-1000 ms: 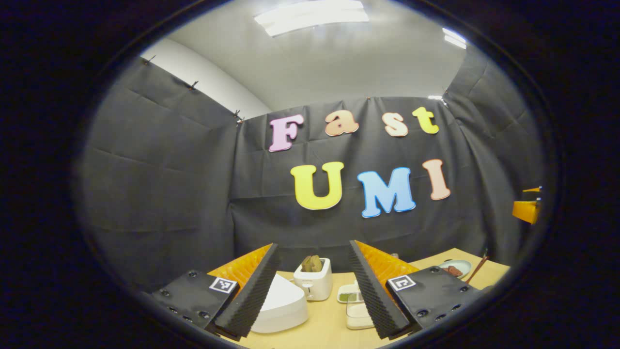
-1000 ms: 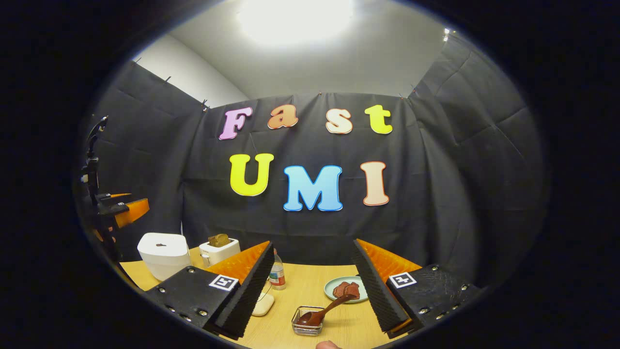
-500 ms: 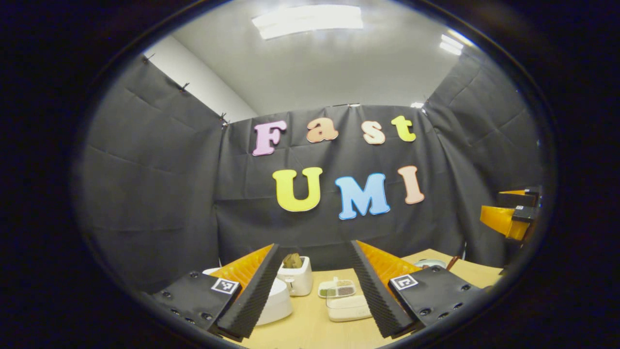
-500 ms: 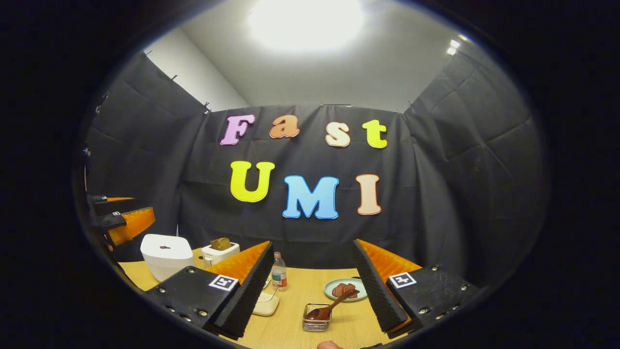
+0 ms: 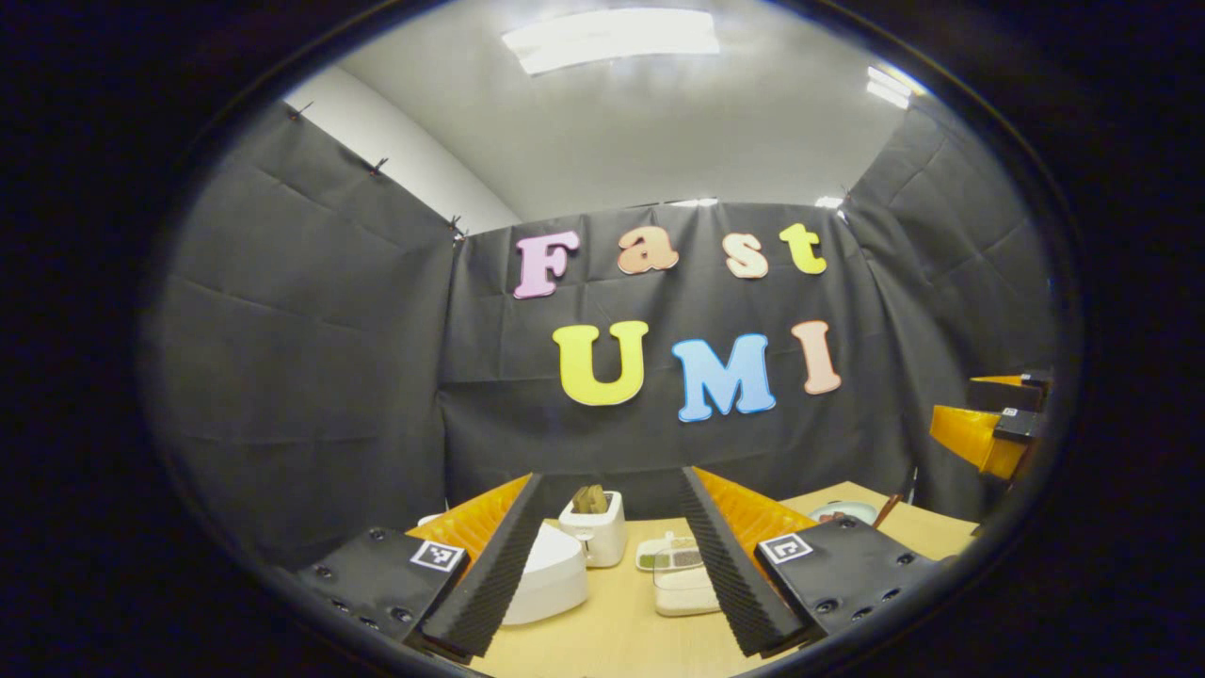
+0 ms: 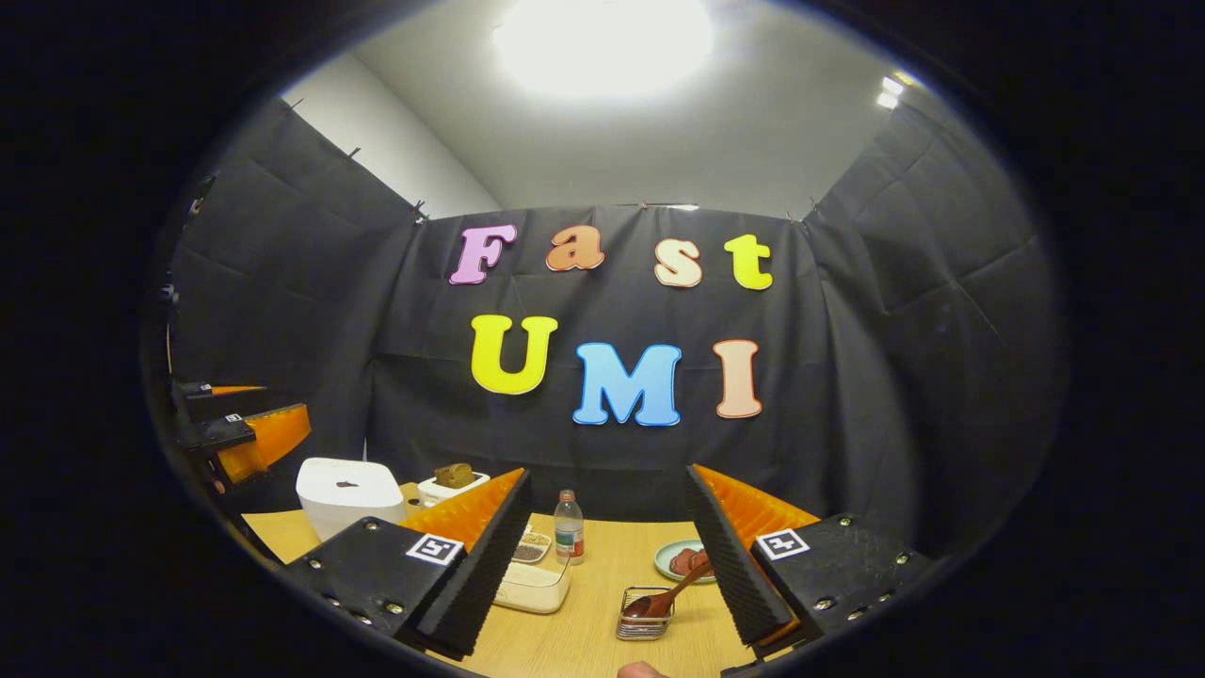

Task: Close the left gripper, press the button to open the rice cooker; take a wooden spoon from the chopstick holder with the right hand, scoop a spoonful of rice and pour it into the rice cooker, then put the wooden spoon back into the chopstick holder.

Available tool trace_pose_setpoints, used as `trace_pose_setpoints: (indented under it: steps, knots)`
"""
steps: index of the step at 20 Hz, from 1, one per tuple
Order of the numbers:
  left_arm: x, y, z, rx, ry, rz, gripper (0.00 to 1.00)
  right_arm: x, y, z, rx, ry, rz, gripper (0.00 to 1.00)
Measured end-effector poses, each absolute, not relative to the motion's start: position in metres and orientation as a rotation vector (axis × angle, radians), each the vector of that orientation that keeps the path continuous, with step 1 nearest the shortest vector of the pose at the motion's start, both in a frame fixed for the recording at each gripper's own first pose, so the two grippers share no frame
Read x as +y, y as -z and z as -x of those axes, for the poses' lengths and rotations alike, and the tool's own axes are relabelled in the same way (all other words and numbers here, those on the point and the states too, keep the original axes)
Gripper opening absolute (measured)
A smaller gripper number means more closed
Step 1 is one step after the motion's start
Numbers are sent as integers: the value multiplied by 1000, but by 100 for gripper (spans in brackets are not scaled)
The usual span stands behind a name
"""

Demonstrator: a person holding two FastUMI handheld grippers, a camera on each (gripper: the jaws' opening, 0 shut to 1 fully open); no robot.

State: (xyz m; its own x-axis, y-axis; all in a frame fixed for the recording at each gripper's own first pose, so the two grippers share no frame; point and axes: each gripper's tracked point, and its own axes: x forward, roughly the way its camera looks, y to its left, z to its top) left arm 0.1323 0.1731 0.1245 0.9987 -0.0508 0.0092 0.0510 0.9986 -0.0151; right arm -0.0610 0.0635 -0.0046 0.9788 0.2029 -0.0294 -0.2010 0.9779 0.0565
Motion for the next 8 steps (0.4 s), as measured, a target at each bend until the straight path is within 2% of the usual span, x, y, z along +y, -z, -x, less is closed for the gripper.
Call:
trace_pose_setpoints:
  steps: [8]
  knots:
    - [180, -125, -132, -11, 44, 10, 98, 74, 4, 59, 42, -230, -65, 97]
